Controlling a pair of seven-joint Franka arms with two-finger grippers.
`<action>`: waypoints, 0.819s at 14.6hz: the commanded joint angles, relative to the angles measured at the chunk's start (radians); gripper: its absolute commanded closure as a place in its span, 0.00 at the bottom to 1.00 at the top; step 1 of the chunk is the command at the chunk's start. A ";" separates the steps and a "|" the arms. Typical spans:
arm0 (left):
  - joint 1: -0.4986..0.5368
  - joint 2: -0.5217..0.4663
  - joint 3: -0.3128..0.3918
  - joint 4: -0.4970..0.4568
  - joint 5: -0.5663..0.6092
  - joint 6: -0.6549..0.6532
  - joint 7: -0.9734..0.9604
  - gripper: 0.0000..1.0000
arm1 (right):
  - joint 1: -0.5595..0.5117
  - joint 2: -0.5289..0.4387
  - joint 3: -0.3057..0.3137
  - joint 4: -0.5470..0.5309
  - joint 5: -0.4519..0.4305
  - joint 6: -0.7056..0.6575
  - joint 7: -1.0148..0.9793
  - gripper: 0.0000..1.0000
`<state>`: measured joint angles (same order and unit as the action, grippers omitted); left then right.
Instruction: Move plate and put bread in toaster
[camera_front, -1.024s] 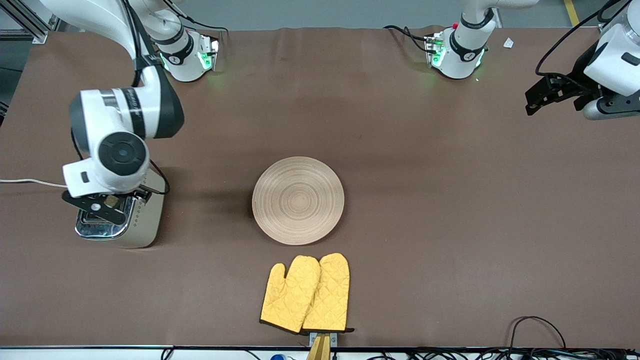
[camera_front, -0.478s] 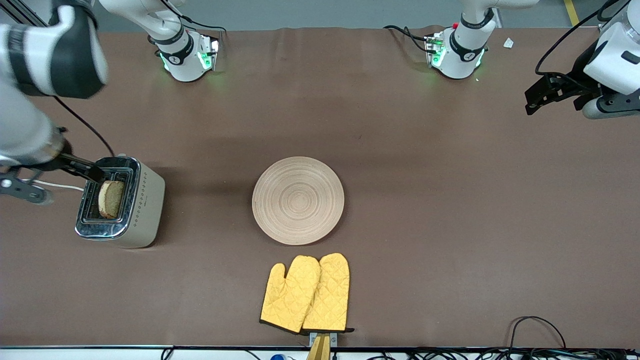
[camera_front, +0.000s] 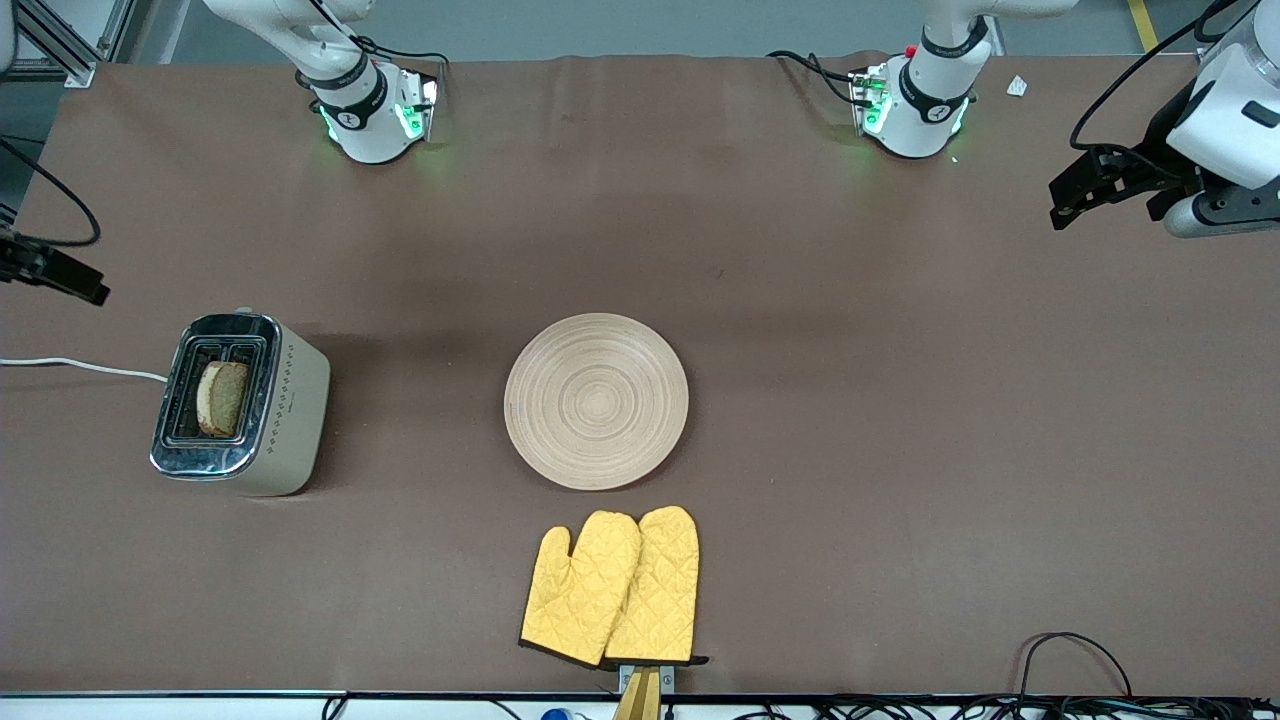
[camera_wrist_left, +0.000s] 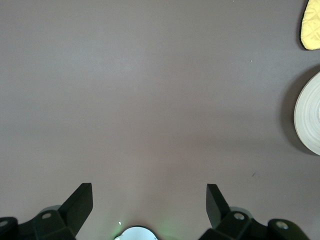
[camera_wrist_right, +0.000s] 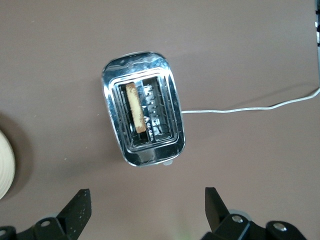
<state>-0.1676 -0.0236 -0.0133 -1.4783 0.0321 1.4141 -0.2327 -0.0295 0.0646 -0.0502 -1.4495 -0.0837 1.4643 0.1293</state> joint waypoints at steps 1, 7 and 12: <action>0.002 0.010 0.001 0.023 0.020 -0.003 0.016 0.00 | -0.044 -0.034 0.015 -0.018 0.099 -0.027 -0.045 0.00; 0.007 0.010 0.003 0.023 0.019 -0.004 0.018 0.00 | -0.033 -0.031 0.026 -0.035 0.102 -0.004 -0.045 0.00; 0.003 0.010 0.001 0.023 0.016 -0.004 0.016 0.00 | -0.033 -0.031 0.024 -0.035 0.102 0.005 -0.046 0.00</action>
<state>-0.1606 -0.0236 -0.0115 -1.4781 0.0321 1.4141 -0.2325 -0.0492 0.0492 -0.0336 -1.4636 -0.0032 1.4575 0.0944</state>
